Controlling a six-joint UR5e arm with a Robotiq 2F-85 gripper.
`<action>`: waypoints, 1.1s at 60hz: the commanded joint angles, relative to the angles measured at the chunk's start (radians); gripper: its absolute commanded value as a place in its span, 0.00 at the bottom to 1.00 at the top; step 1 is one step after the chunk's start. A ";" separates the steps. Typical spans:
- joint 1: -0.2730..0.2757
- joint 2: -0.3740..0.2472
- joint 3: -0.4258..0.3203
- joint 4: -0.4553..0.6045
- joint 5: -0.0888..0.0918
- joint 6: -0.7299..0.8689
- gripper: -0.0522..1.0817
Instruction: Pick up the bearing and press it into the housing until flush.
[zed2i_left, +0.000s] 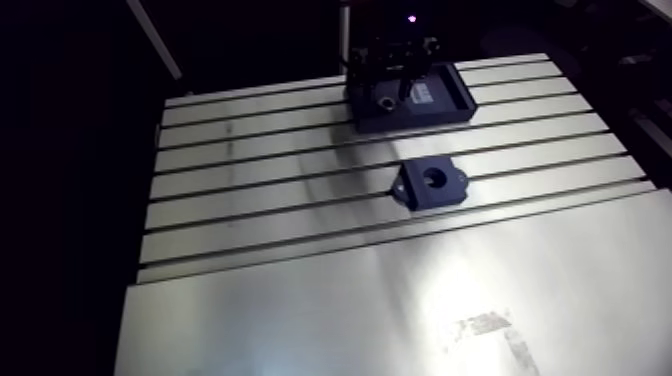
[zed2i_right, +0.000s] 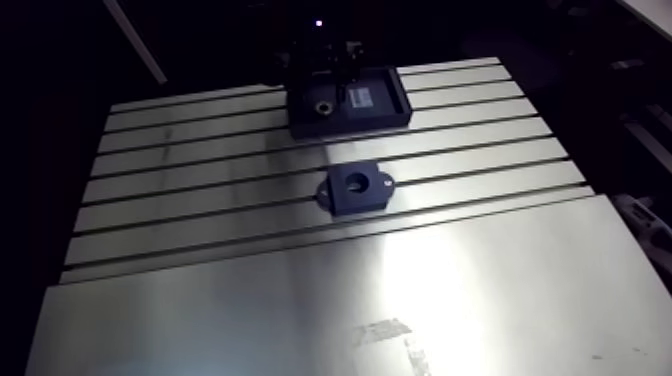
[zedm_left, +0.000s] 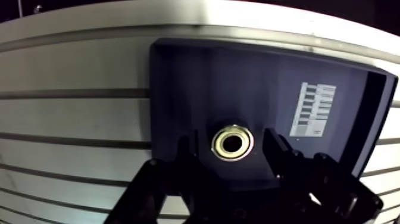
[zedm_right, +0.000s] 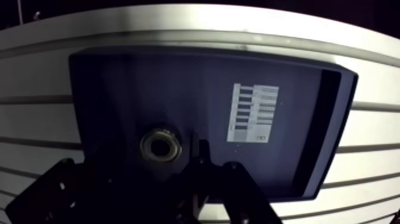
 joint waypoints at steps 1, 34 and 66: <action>0.001 0.002 0.003 -0.001 0.002 0.001 0.35; -0.001 0.002 0.005 -0.001 0.000 0.001 0.40; 0.001 0.004 0.005 -0.002 0.000 0.001 0.46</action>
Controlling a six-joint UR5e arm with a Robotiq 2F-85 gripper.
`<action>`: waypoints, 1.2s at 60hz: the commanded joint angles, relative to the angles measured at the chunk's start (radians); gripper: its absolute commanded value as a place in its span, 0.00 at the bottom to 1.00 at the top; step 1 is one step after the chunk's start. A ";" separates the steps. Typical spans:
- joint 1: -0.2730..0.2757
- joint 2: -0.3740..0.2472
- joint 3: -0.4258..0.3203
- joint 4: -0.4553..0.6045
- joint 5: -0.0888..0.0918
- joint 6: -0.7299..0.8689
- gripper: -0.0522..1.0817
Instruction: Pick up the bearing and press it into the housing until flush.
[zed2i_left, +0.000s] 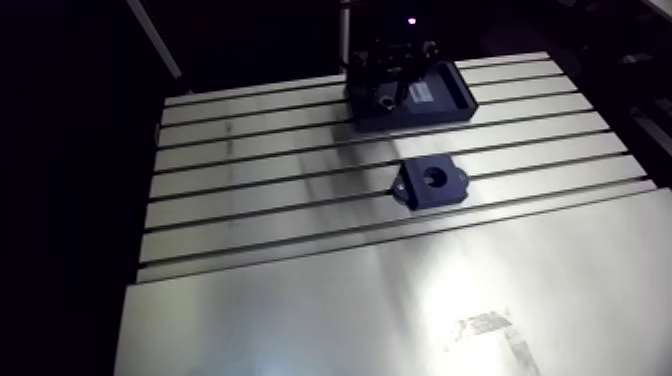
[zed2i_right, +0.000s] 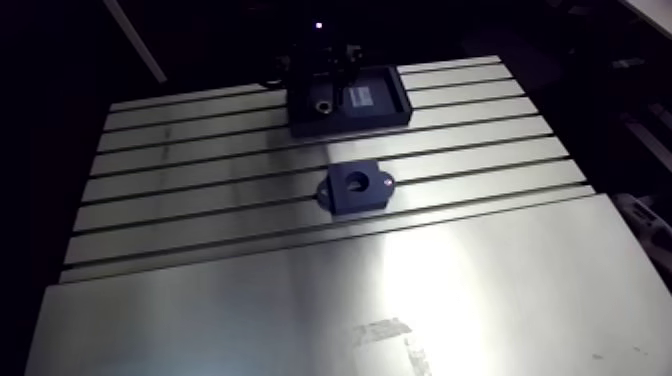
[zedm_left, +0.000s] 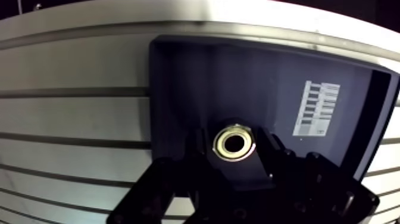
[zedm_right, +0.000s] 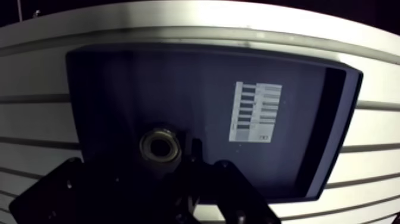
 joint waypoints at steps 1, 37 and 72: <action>0.000 0.000 0.000 -0.001 0.000 0.000 0.46; -0.003 0.006 -0.006 -0.001 0.000 0.000 0.49; -0.003 0.006 -0.005 0.000 0.000 -0.001 0.50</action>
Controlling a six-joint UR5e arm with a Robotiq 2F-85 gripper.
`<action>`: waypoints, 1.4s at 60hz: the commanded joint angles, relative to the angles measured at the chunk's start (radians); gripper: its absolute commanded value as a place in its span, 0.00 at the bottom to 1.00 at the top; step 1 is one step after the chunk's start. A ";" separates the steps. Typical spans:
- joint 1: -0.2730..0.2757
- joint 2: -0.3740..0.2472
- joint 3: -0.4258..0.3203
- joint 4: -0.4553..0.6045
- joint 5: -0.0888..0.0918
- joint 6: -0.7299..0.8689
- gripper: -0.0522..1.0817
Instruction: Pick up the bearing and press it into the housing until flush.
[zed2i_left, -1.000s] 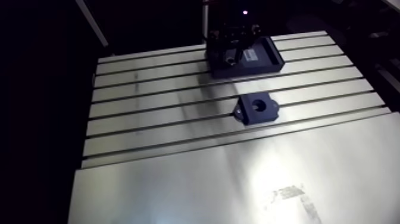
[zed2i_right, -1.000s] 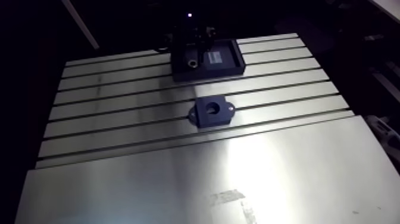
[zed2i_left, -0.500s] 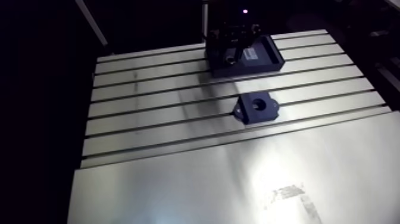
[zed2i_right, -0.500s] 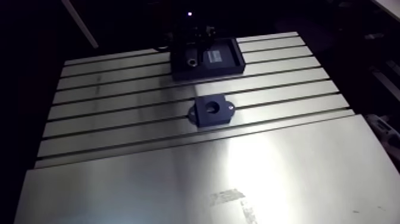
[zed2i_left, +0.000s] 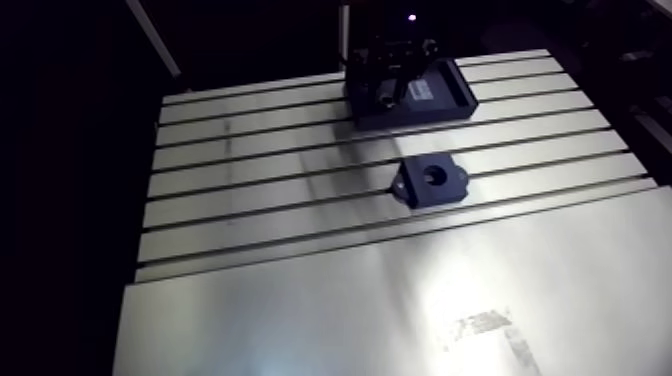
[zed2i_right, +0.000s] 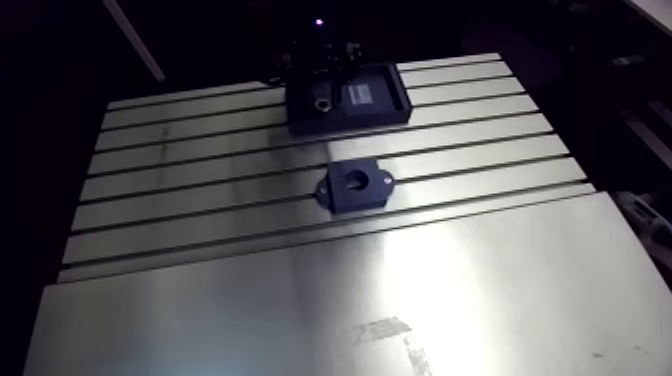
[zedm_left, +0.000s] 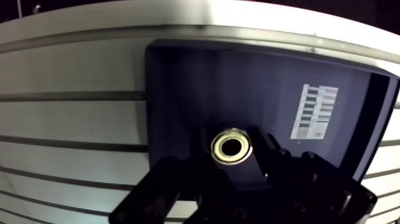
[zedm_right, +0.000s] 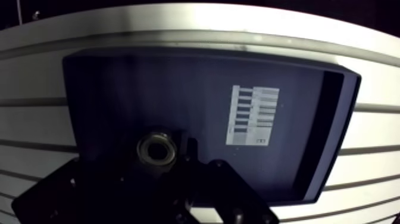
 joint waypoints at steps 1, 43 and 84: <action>0.000 0.000 0.002 0.001 0.000 -0.001 0.50; -0.002 -0.002 0.004 0.001 0.000 -0.001 0.51; 0.000 -0.027 0.002 0.001 0.005 -0.011 0.55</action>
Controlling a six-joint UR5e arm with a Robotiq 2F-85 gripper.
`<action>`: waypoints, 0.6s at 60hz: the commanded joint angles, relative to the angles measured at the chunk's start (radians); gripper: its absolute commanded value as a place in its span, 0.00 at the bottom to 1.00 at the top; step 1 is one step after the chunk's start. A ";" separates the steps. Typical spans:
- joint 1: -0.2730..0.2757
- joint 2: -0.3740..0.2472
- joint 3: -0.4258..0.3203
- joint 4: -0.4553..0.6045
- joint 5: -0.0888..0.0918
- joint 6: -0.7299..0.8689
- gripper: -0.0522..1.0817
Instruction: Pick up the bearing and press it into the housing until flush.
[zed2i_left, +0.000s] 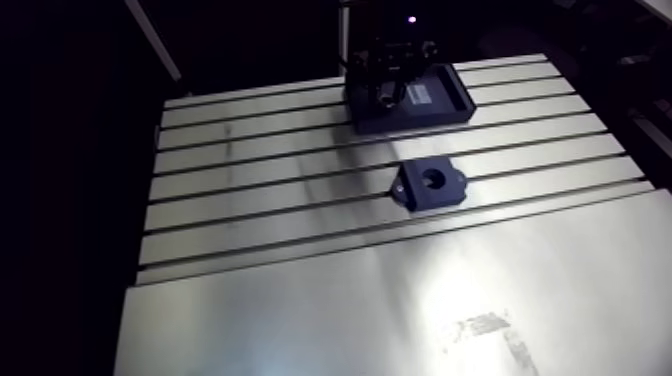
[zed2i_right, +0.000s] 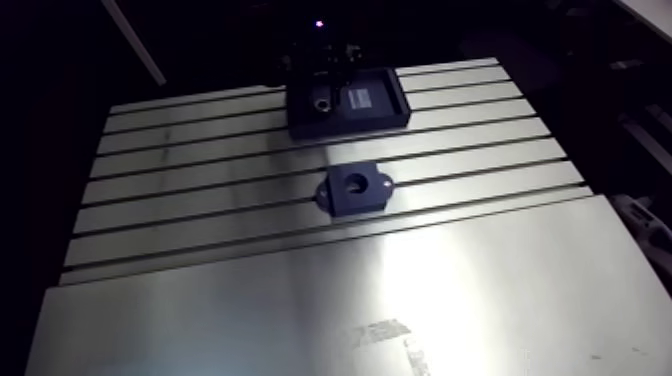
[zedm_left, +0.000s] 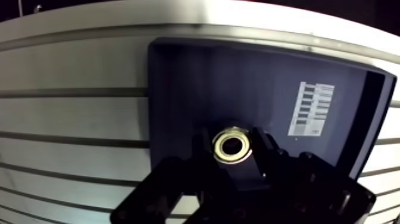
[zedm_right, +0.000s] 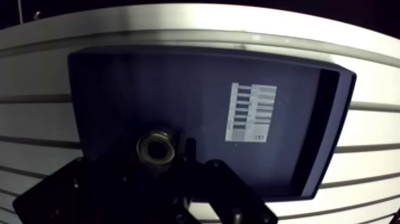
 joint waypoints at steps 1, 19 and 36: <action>0.000 -0.014 -0.001 0.000 0.003 -0.003 0.55; -0.001 -0.047 0.002 0.007 -0.004 -0.006 0.57; -0.003 -0.139 0.052 0.026 -0.001 -0.014 0.59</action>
